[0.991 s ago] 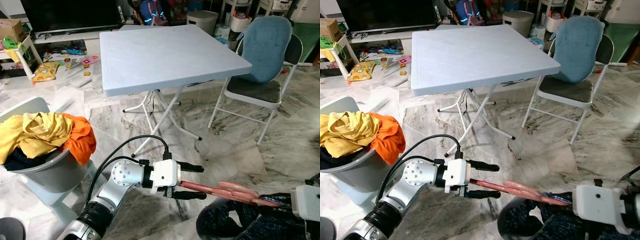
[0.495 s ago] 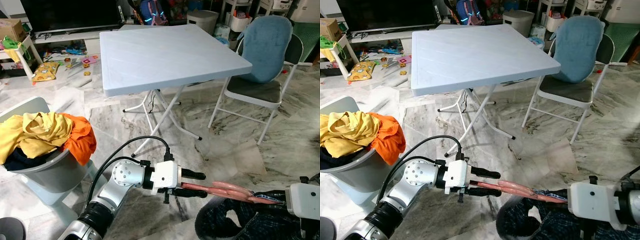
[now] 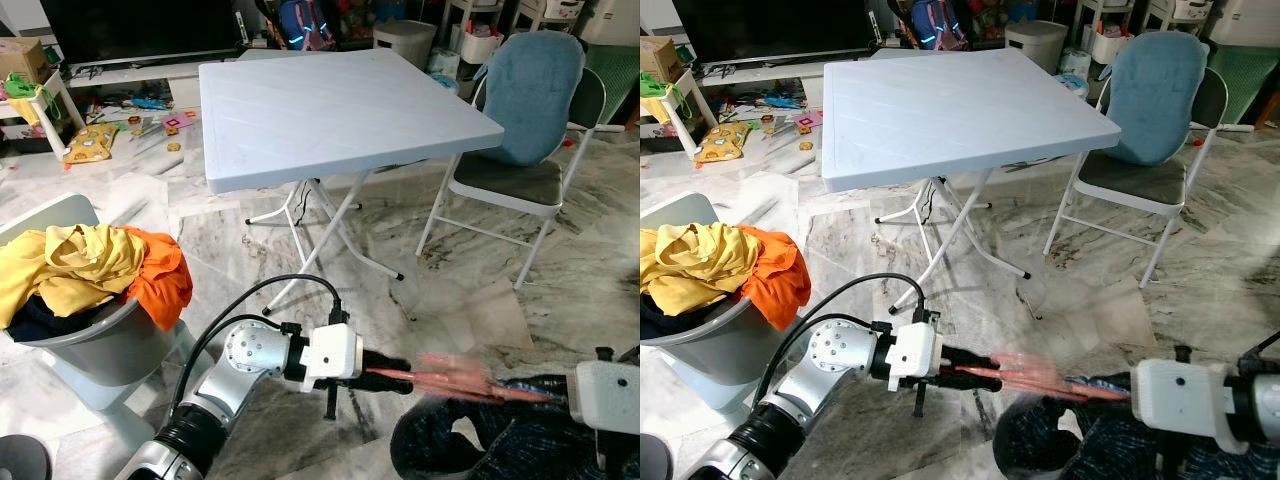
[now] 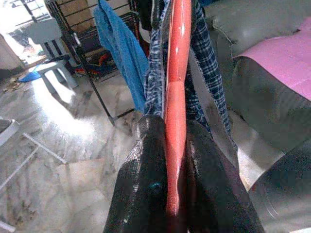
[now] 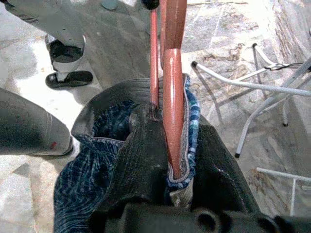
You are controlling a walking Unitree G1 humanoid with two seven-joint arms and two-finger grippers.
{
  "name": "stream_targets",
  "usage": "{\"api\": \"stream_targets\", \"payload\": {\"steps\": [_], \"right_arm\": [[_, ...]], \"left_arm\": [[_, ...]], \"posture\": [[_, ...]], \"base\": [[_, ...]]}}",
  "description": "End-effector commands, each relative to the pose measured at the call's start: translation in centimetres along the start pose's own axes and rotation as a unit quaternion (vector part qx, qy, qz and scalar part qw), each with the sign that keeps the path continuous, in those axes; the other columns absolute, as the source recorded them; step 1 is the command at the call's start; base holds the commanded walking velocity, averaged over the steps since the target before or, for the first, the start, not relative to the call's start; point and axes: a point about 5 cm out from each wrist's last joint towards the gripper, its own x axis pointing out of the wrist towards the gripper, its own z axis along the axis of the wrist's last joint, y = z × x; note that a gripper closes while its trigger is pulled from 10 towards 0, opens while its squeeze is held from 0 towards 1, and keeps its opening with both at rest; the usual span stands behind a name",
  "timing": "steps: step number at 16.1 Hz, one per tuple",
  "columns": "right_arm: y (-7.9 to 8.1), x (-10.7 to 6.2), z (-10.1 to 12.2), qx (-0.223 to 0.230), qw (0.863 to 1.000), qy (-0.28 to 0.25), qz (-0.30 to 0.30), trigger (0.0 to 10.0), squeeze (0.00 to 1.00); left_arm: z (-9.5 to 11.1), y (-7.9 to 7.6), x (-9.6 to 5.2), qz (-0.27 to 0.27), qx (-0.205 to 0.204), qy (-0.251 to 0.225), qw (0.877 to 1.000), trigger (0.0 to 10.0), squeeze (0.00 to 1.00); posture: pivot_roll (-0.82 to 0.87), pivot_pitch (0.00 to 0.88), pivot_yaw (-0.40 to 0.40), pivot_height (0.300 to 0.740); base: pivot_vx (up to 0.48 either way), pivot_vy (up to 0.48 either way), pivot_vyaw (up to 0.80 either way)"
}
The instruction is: Hang hanger
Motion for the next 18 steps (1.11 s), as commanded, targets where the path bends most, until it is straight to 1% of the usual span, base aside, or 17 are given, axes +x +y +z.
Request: {"api": "stream_targets", "payload": {"steps": [1, 3, 4, 5, 7, 8, 9, 10, 11, 13, 14, 16, 18], "right_arm": [[-0.1, 0.4, 0.7, -0.015, 1.000, -0.019, -0.003, 10.0, 0.00], [-0.4, 0.7, 0.6, -0.011, 1.000, -0.023, -0.009, 10.0, 0.00], [-0.4, 0.9, 0.5, 0.004, 1.000, -0.031, -0.002, 10.0, 0.01], [-0.5, 1.1, 0.5, 0.015, 0.999, -0.037, -0.005, 10.0, 1.00], [-0.8, 1.5, 0.4, 0.034, 0.999, -0.039, -0.006, 10.0, 1.00], [-1.0, 1.8, 0.3, 0.043, 0.998, -0.040, -0.014, 10.0, 1.00], [-1.7, 2.3, 0.4, 0.048, 0.997, -0.047, -0.034, 10.0, 1.00], [-1.9, 2.5, 0.4, 0.051, 0.997, -0.050, -0.040, 10.0, 1.00], [-2.3, 3.0, 0.5, 0.044, 0.996, -0.052, -0.050, 10.0, 1.00], [-2.4, 3.3, 0.4, 0.037, 0.997, -0.048, -0.051, 10.0, 1.00], [-2.6, 3.5, 0.4, 0.036, 0.997, -0.048, -0.053, 10.0, 1.00], [-3.3, 3.9, 0.3, 0.025, 0.996, -0.042, -0.080, 10.0, 1.00], [-3.8, 4.2, 0.1, 0.019, 0.994, -0.032, -0.101, 10.0, 1.00]], "left_arm": [[0.1, 0.0, 0.3, -0.006, 0.004, 0.004, 1.000, 0.0, 0.00], [0.2, 0.2, 0.3, -0.005, 0.005, 0.004, 1.000, 0.0, 0.00], [0.2, 0.3, 0.3, 0.000, 0.006, 0.005, 1.000, 0.0, 0.00], [0.2, 0.4, 0.2, 0.009, 0.005, 0.006, 1.000, 0.0, 0.00], [0.1, 0.7, 0.1, 0.033, -0.003, 0.005, 0.999, 0.0, 0.00], [0.1, 1.0, 0.0, 0.059, -0.008, 0.000, 0.998, 0.0, 0.00], [-0.1, 1.1, -0.1, 0.072, -0.013, 0.004, 0.997, 0.0, 0.00], [-0.3, 1.0, -0.1, 0.074, -0.013, 0.008, 0.997, 0.0, 0.00], [-0.4, 0.9, -0.2, 0.078, -0.013, 0.010, 0.997, 0.0, 0.00], [-0.6, 0.8, -0.4, 0.090, -0.015, 0.018, 0.996, 0.0, 0.00], [-0.8, 1.0, -0.6, 0.108, -0.018, 0.024, 0.994, 0.0, 0.00], [-1.4, 1.8, -1.2, 0.156, -0.032, 0.046, 0.986, 0.0, 0.00], [-1.8, 2.0, -1.4, 0.180, -0.044, 0.055, 0.981, 0.0, 0.00]], "posture": [[-0.06, 0.000, -0.012, 0.740], [-0.05, 0.000, -0.016, 0.740], [-0.05, 0.000, -0.018, 0.740], [-0.05, 0.000, -0.020, 0.740], [-0.05, 0.000, -0.022, 0.740], [-0.05, 0.000, -0.024, 0.740], [-0.05, 0.000, -0.024, 0.740], [-0.05, 0.000, -0.024, 0.740], [-0.04, 0.000, -0.026, 0.740], [-0.04, 0.000, -0.026, 0.740], [-0.04, 0.000, -0.027, 0.740], [-0.03, 0.000, -0.031, 0.740], [-0.03, 0.000, -0.033, 0.740]], "base": [[0.000, 0.000, 0.00], [0.000, 0.000, 0.00], [0.000, 0.000, 0.00], [0.000, 0.000, 0.00], [0.000, 0.000, 0.00], [0.000, 0.000, 0.00], [0.000, 0.000, 0.00], [0.000, 0.000, 0.00], [0.000, 0.000, 0.00], [0.000, 0.000, 0.00], [0.000, 0.000, 0.00], [0.000, 0.000, 0.00], [0.000, 0.000, 0.00]]}}
